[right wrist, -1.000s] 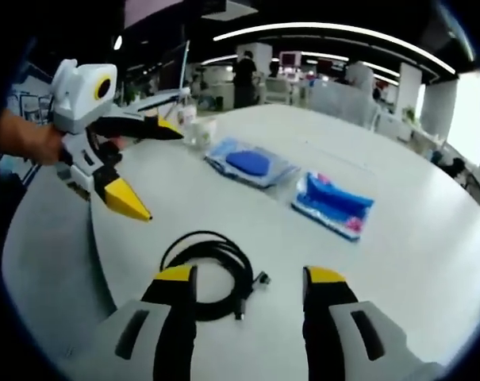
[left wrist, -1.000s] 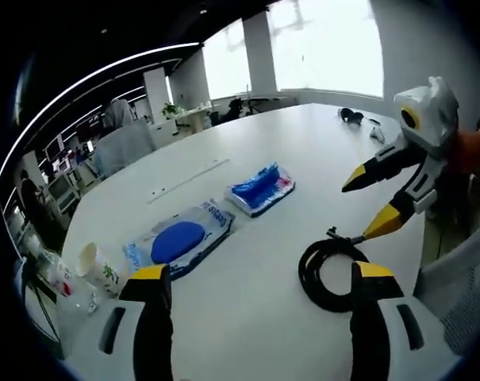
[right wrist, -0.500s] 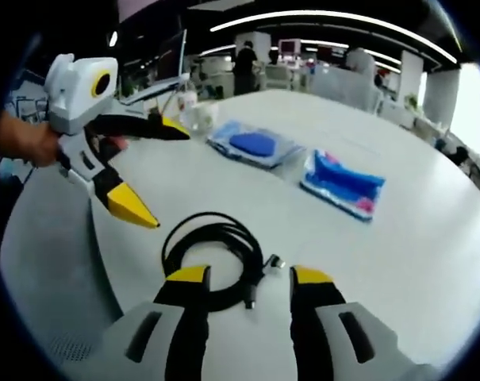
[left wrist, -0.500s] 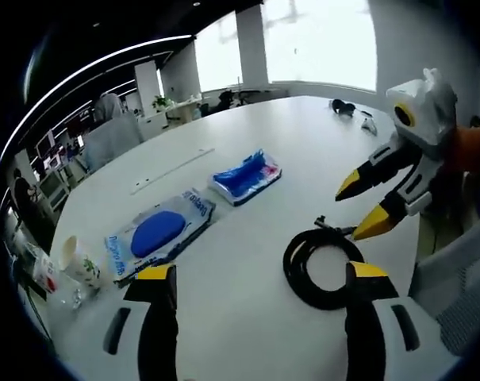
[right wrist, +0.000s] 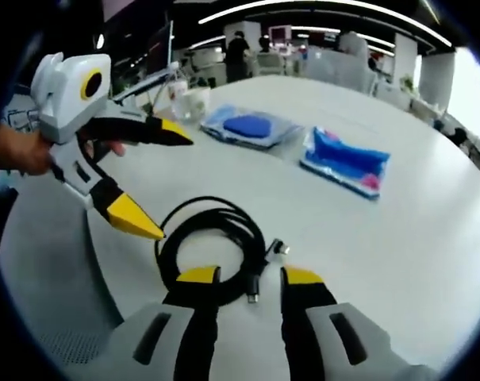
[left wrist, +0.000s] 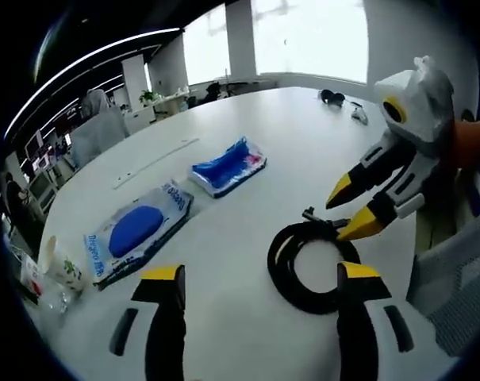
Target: Arrange the tabletop items into an orderly group along one side of the table until the central work area is clear of visible clutter.
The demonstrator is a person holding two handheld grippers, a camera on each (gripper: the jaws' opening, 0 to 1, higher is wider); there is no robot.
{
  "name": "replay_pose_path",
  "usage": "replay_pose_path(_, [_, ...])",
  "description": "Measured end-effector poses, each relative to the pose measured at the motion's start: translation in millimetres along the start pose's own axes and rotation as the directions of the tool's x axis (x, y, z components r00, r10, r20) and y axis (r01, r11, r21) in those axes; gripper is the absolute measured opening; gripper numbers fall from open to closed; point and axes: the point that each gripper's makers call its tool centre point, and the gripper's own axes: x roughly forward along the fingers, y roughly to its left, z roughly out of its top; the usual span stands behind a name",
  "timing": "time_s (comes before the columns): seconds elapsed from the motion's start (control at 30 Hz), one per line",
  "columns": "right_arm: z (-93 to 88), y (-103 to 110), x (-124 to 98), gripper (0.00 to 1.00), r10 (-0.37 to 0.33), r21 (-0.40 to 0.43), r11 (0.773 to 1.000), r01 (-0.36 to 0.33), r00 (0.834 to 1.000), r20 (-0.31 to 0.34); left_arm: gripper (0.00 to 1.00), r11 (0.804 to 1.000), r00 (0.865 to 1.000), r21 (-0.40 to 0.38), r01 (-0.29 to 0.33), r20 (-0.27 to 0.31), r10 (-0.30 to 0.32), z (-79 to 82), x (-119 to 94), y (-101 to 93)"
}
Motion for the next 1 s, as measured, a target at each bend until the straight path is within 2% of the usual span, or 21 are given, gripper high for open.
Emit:
replay_pose_path(0.33, [-3.5,2.6,6.0,0.22,0.01,0.017,1.0,-0.01,1.0,-0.02,0.65,1.0,0.999,-0.006,0.026,-0.04,-0.027,-8.4,8.0,-9.4])
replay_pose_path(0.47, [-3.6,3.8,7.9,0.22,0.012,0.016,1.0,-0.011,1.0,-0.029,0.61,0.998,0.998,-0.051,0.023,-0.063,-0.027,-14.0,11.6,-7.7])
replay_pose_path(0.6, [-5.7,2.6,9.0,0.21,0.009,0.032,0.999,-0.008,0.999,-0.039,0.53,0.996,0.996,-0.081,0.034,-0.084,-0.041,-17.2,14.0,-11.1])
replay_pose_path(1.0, [-9.5,4.9,14.9,0.18,0.013,0.031,0.999,-0.011,0.998,-0.067,0.44,0.996,0.99,-0.084,0.038,-0.132,-0.049,-28.9,20.3,-16.9])
